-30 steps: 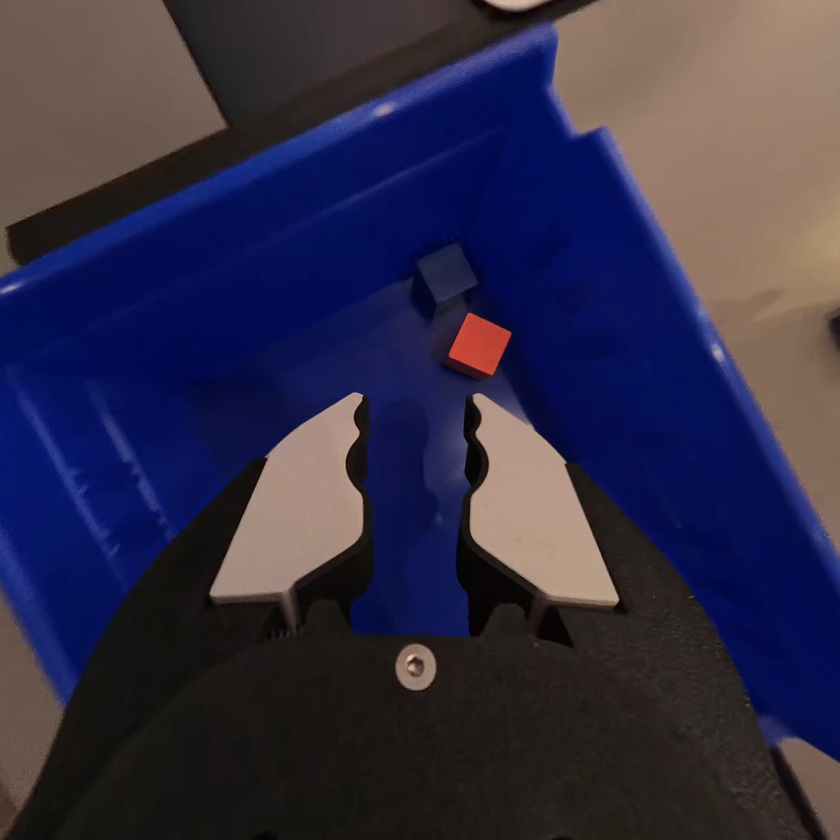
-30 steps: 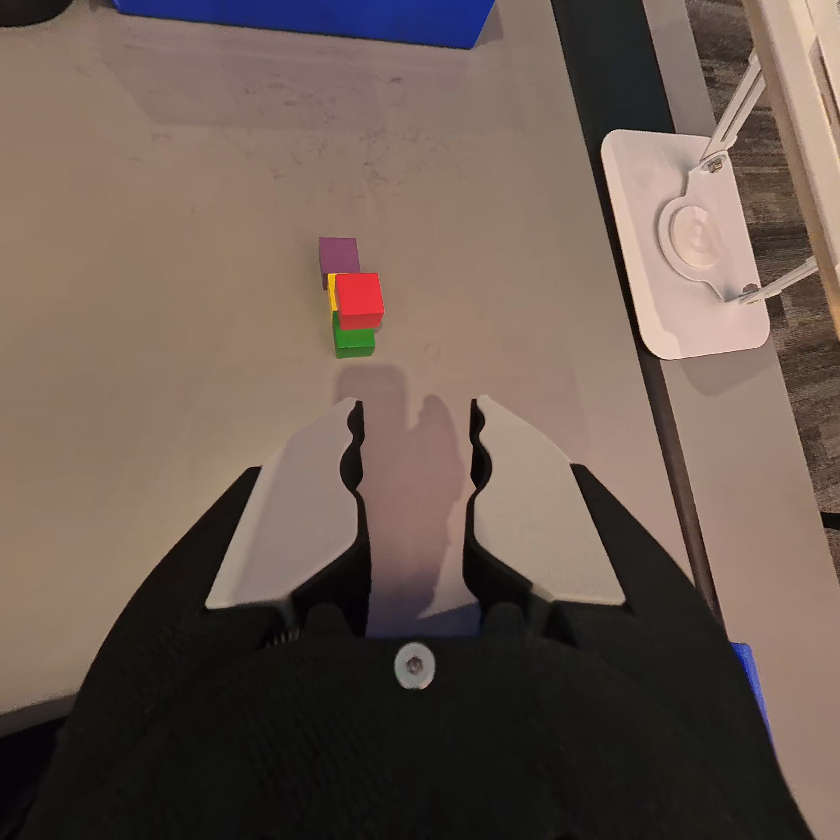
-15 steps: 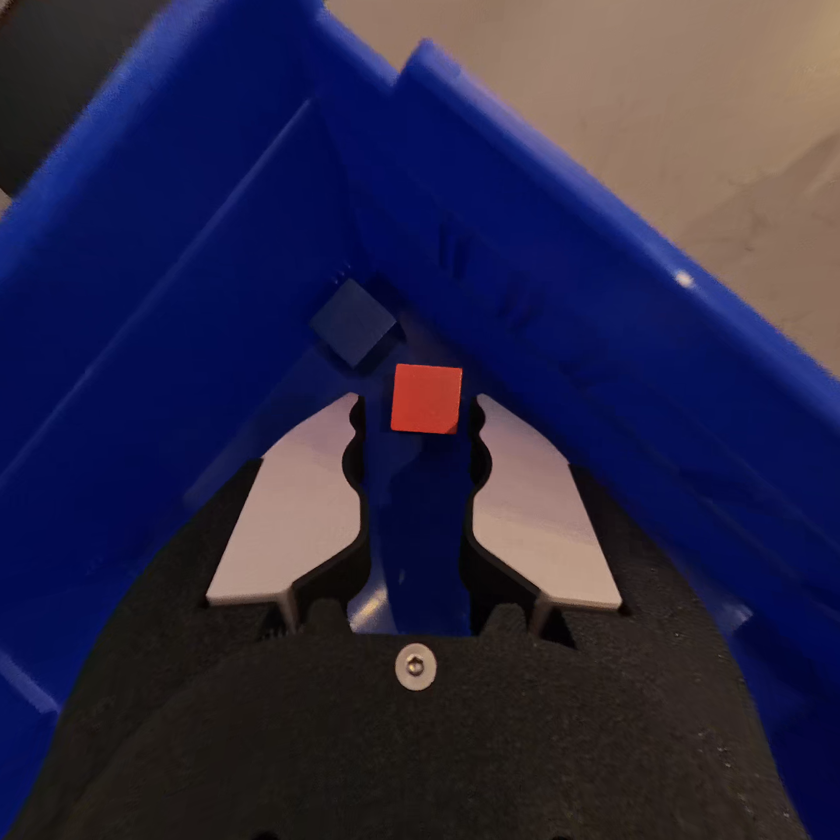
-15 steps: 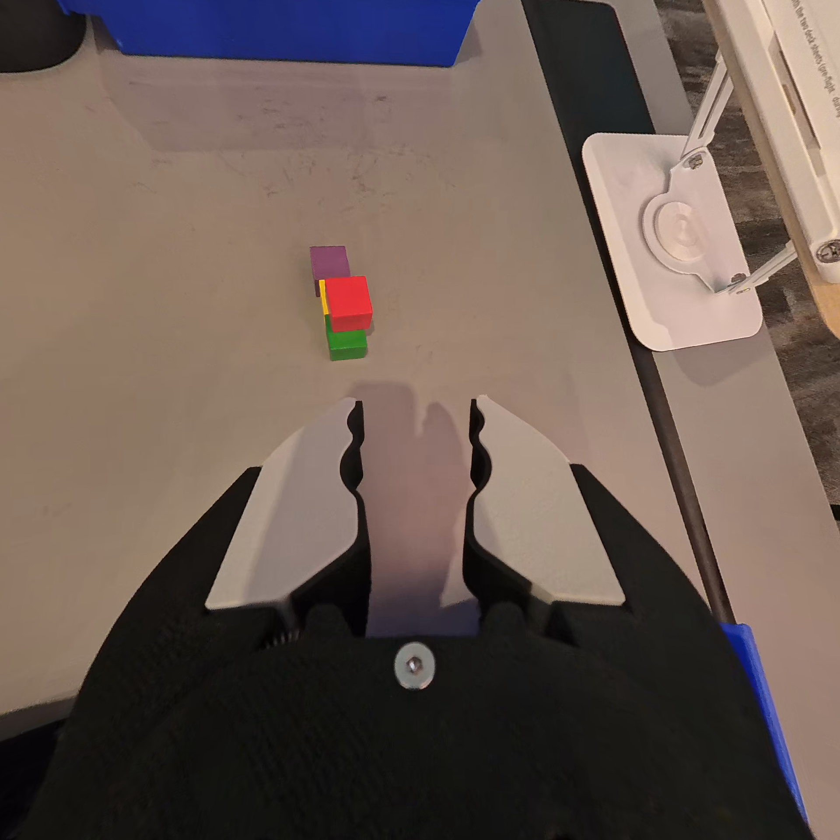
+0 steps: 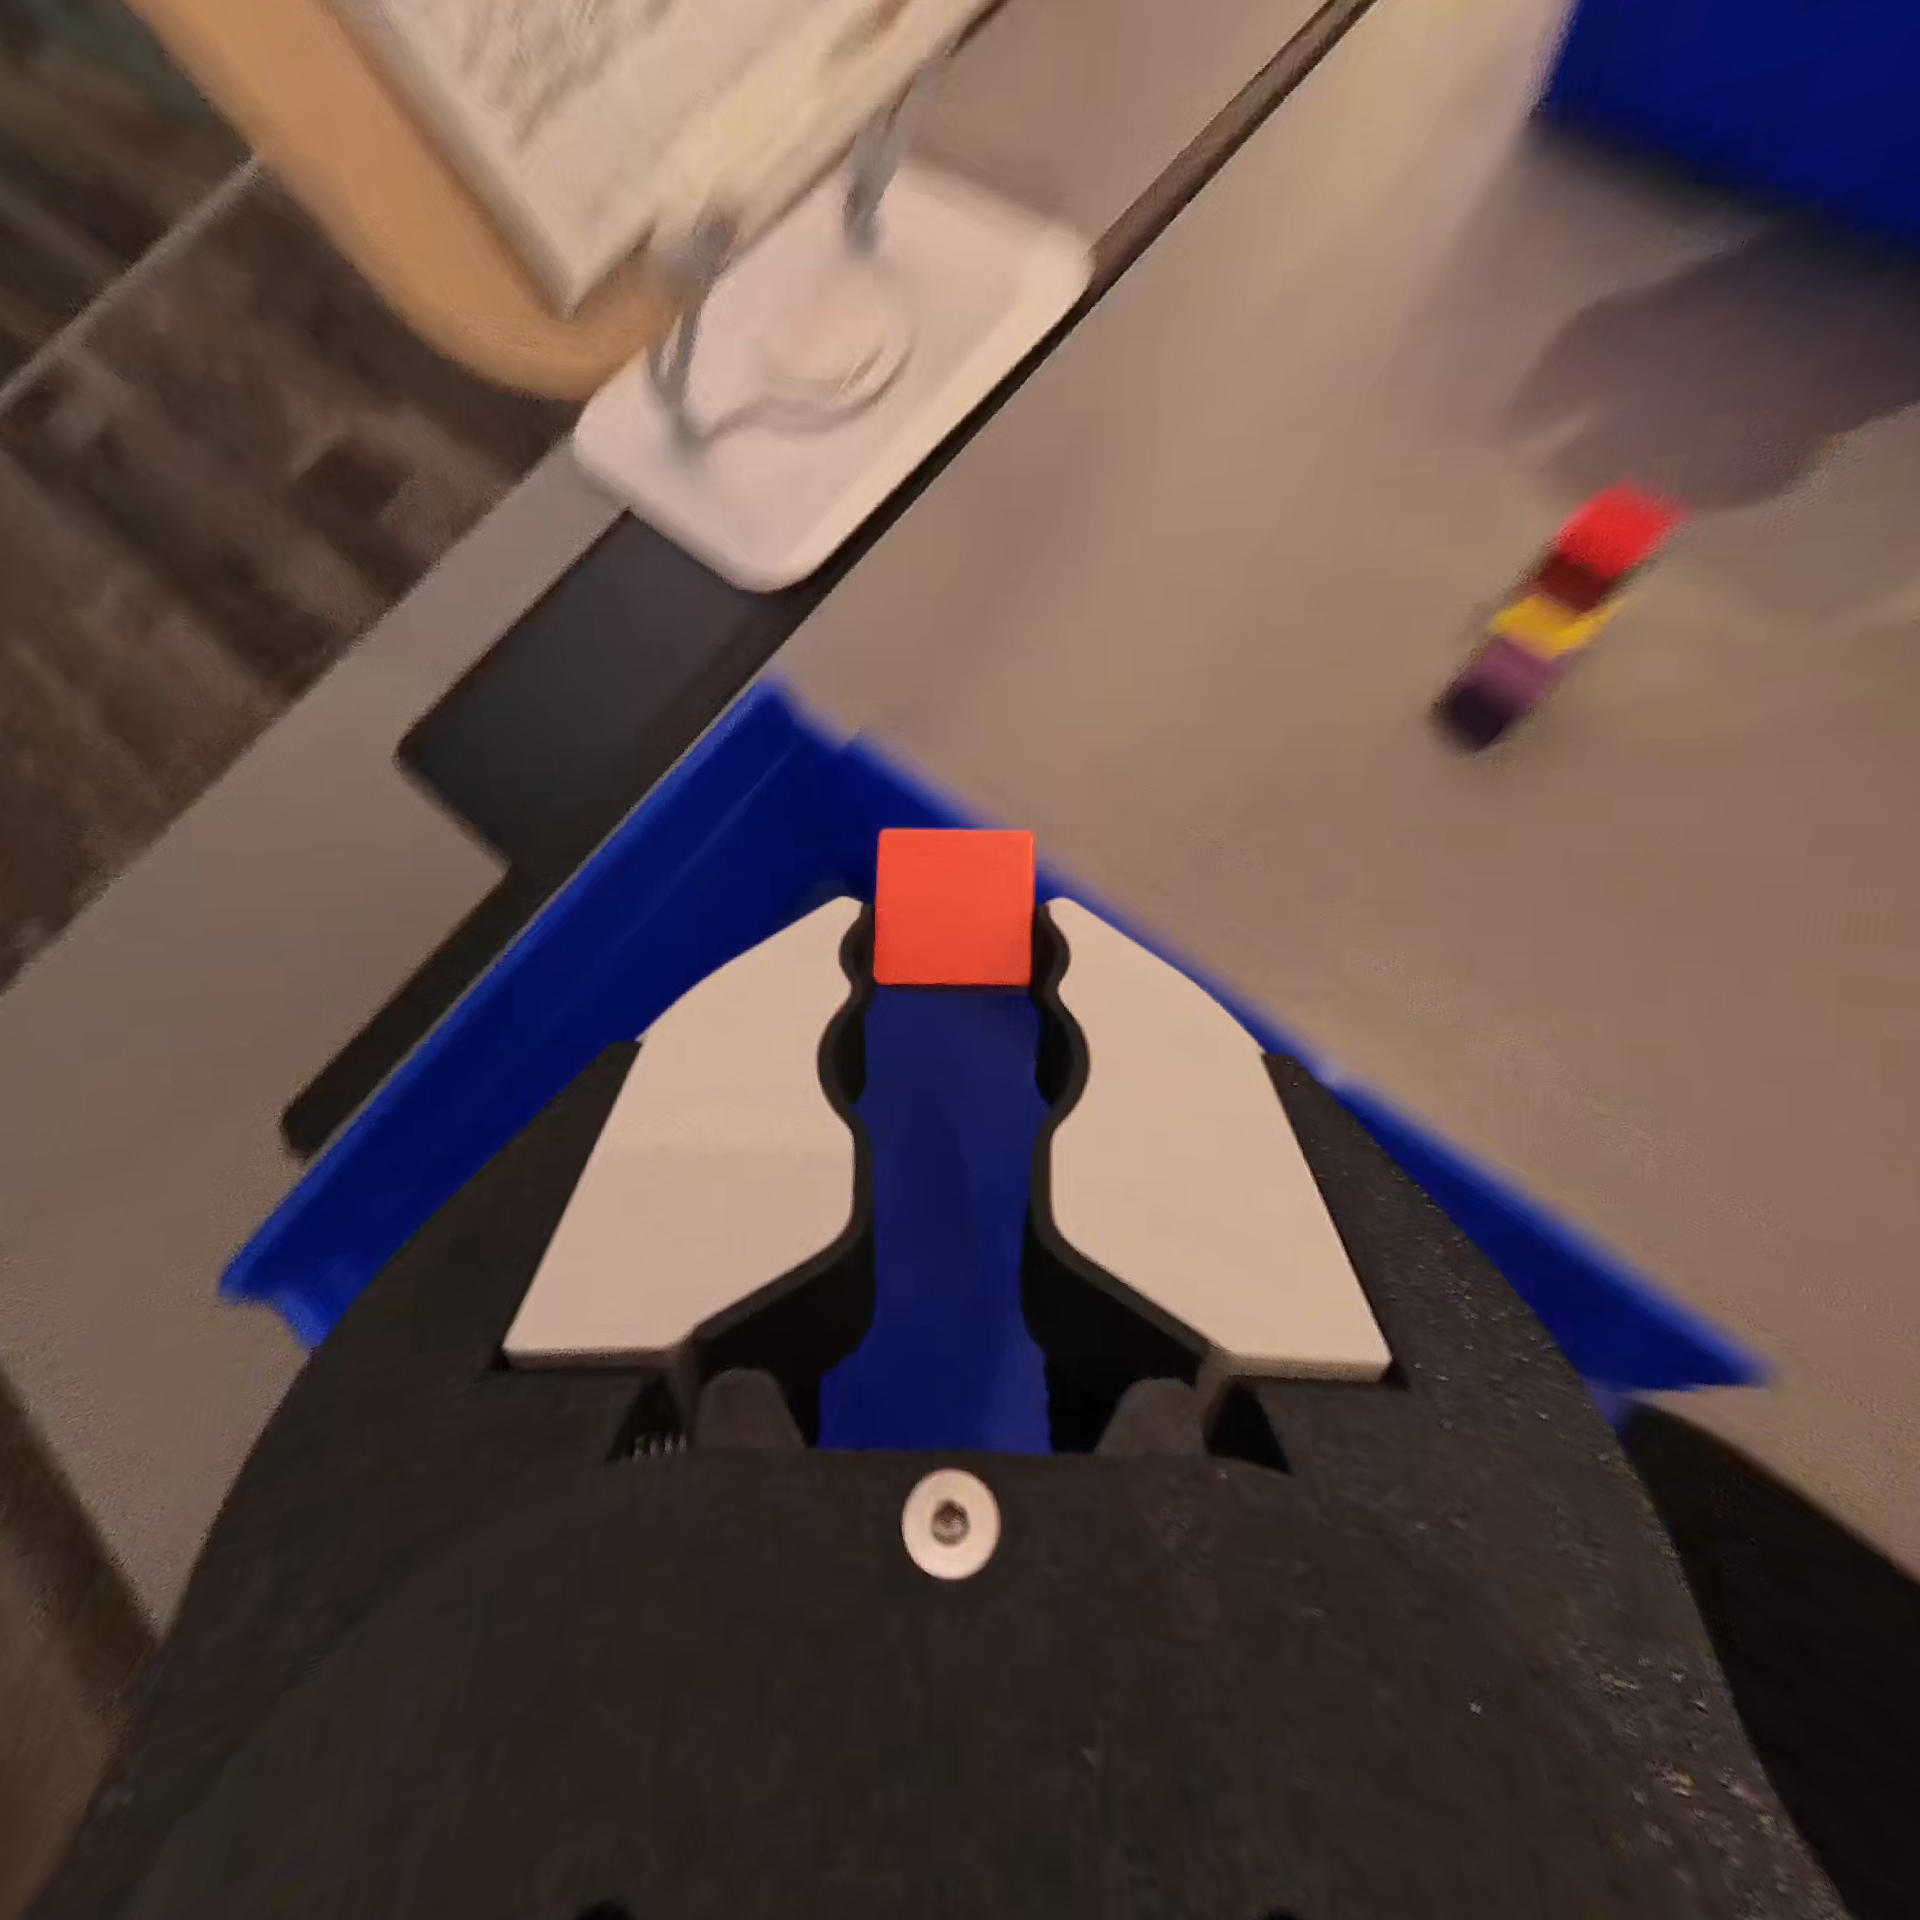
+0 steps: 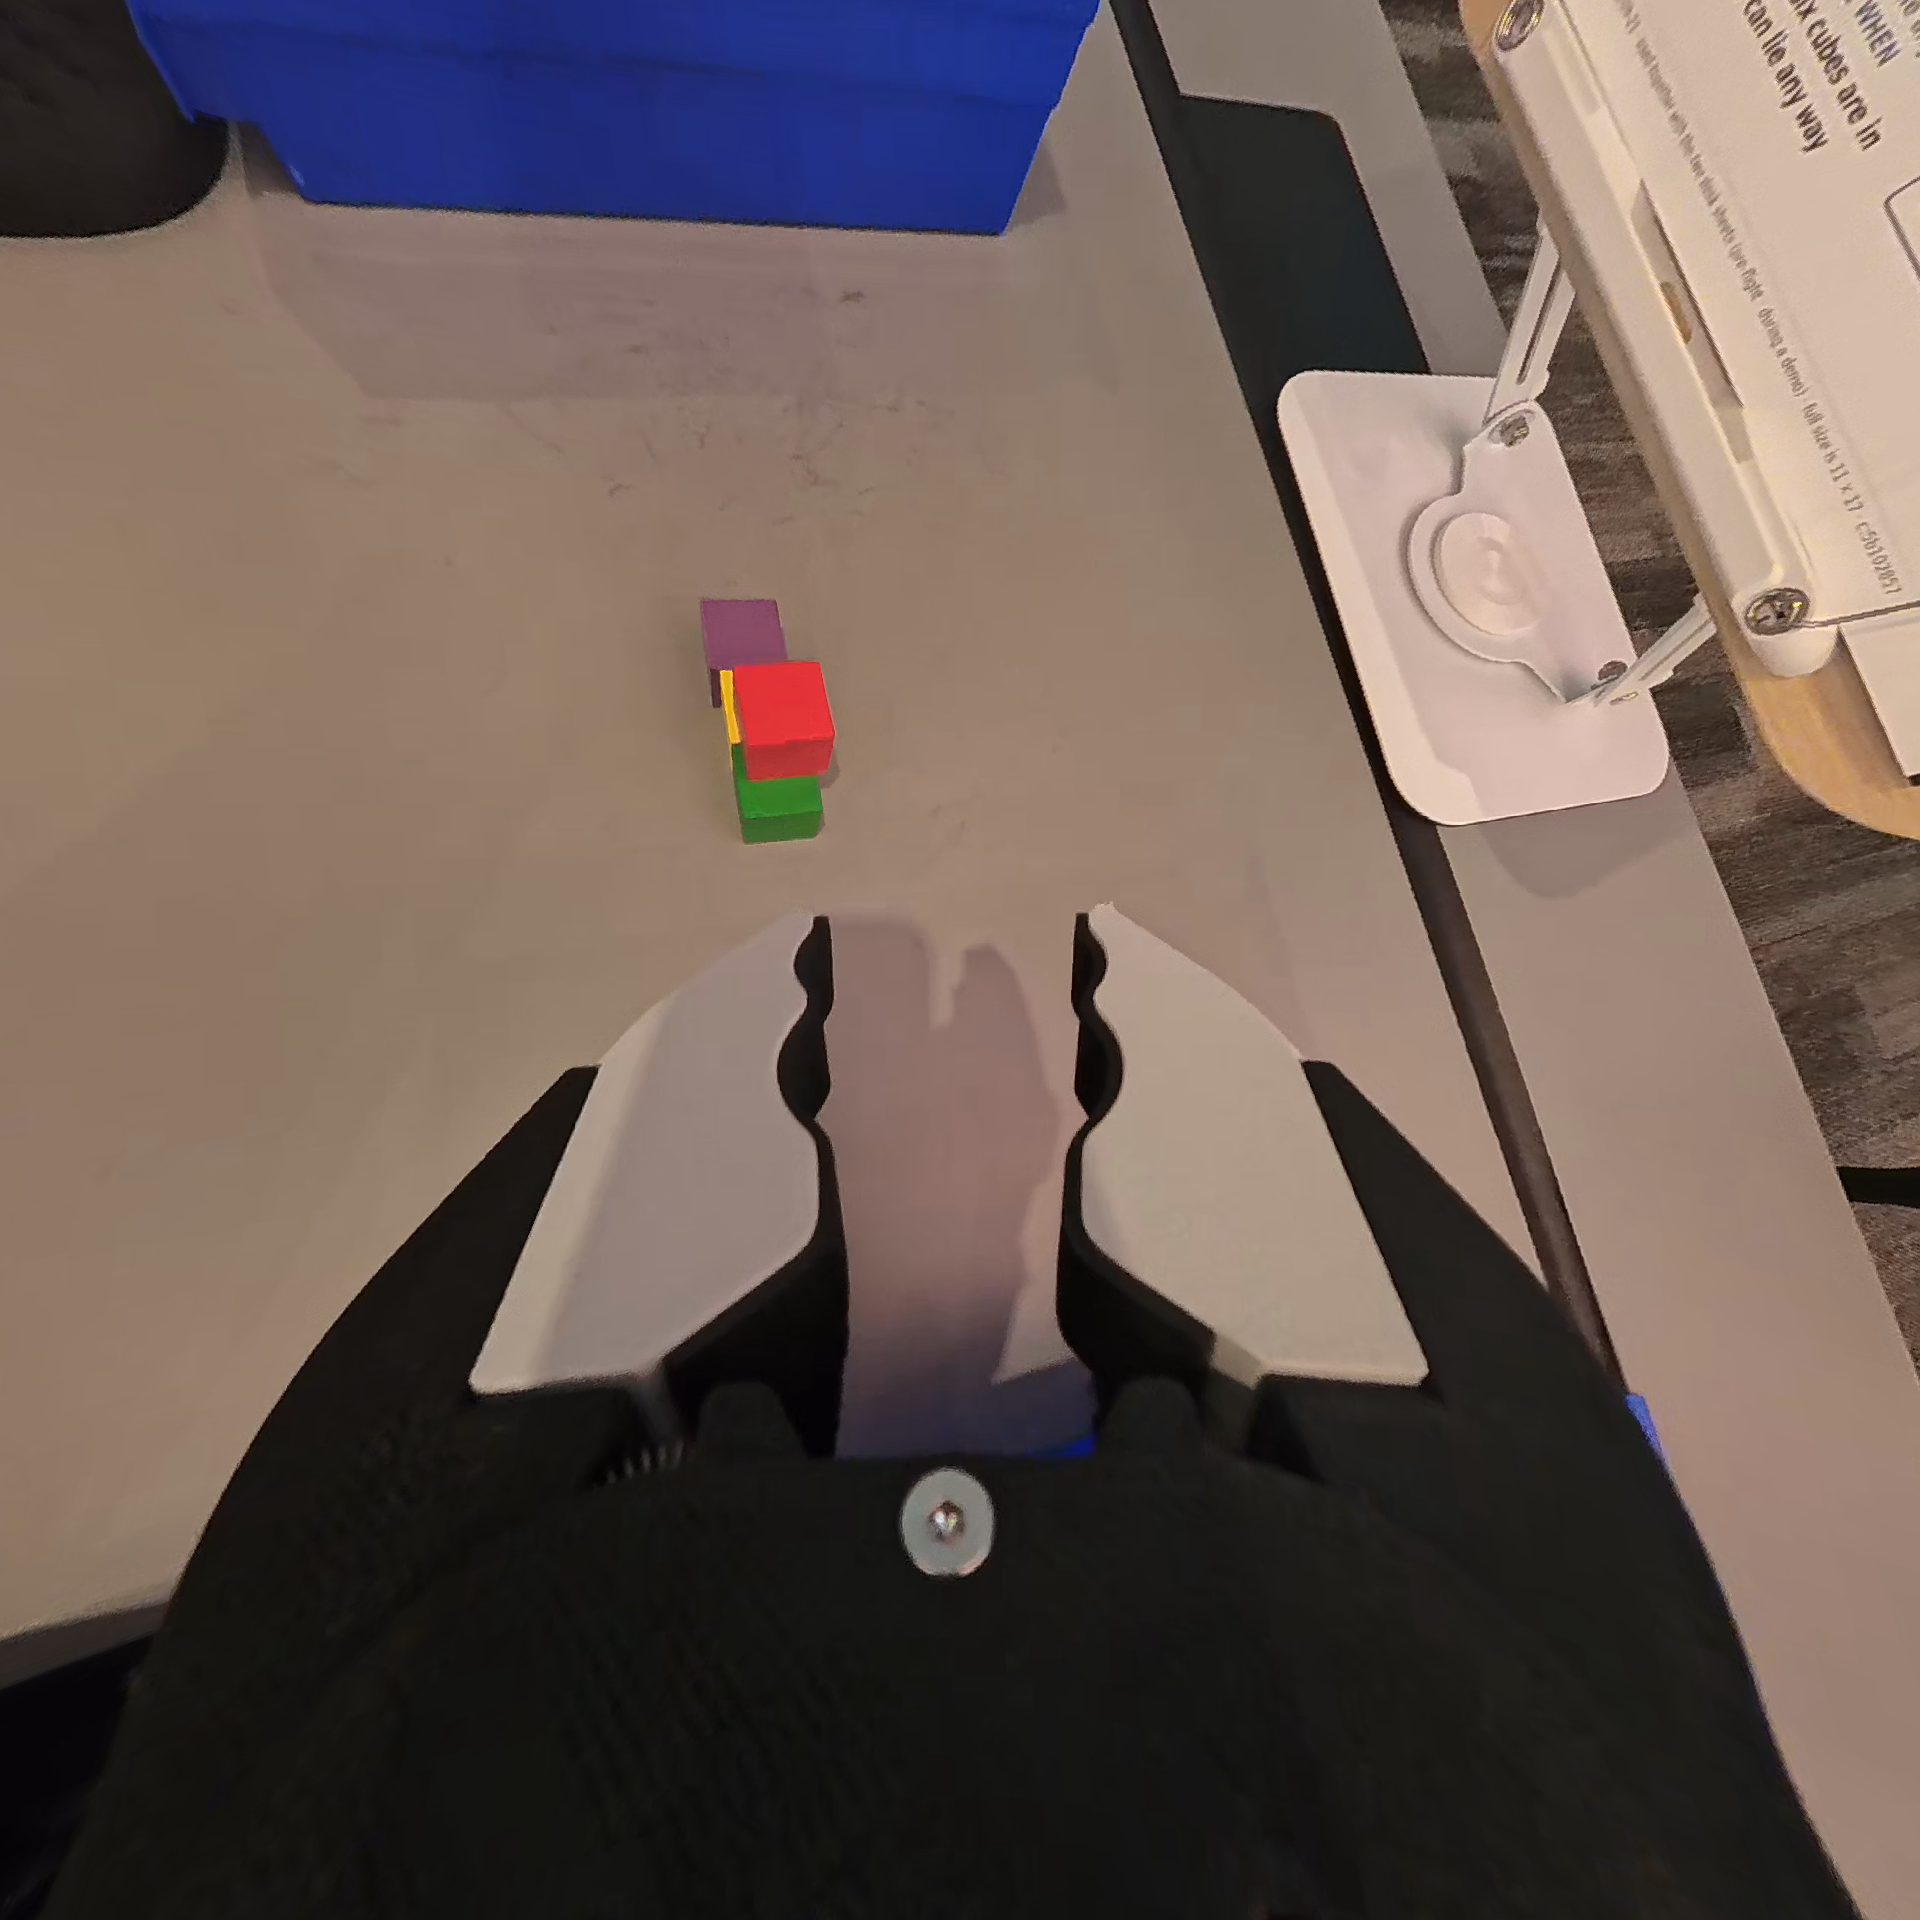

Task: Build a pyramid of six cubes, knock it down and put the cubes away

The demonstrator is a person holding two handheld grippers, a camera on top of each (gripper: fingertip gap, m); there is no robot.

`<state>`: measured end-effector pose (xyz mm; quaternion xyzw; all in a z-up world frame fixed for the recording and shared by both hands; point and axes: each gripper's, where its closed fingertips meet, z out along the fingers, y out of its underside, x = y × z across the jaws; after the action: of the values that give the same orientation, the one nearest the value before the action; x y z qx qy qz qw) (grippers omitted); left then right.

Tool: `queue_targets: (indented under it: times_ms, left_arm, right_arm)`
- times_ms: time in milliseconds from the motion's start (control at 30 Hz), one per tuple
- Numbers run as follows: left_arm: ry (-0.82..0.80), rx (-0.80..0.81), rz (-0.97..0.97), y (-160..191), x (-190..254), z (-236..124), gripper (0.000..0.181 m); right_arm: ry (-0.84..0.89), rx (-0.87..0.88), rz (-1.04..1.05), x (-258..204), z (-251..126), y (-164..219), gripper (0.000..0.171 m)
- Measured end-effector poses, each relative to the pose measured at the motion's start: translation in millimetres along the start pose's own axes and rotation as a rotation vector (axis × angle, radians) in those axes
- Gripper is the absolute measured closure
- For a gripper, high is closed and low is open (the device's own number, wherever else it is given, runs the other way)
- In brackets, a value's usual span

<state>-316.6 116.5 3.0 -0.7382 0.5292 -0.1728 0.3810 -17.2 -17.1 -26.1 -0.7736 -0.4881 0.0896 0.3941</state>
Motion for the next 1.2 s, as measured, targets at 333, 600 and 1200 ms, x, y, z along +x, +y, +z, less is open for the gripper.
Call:
queue_targets:
  times_ms: [333, 600, 1200]
  left_arm:
    - [0.306, -0.149, 0.466, -35, 180, 100, 0.152]
    - [0.349, -0.254, 0.464, -27, 191, 144, 0.152]
    - [0.464, -0.228, 0.419, -16, 198, 166, 0.153]
  right_arm:
    - [-0.026, -0.024, -0.025, -9, 7, 4, 0.126]
    - [-0.040, -0.013, -0.051, -14, 6, 0, 0.126]
    - [-0.037, 0.000, -0.051, -11, 1, 0, 0.126]
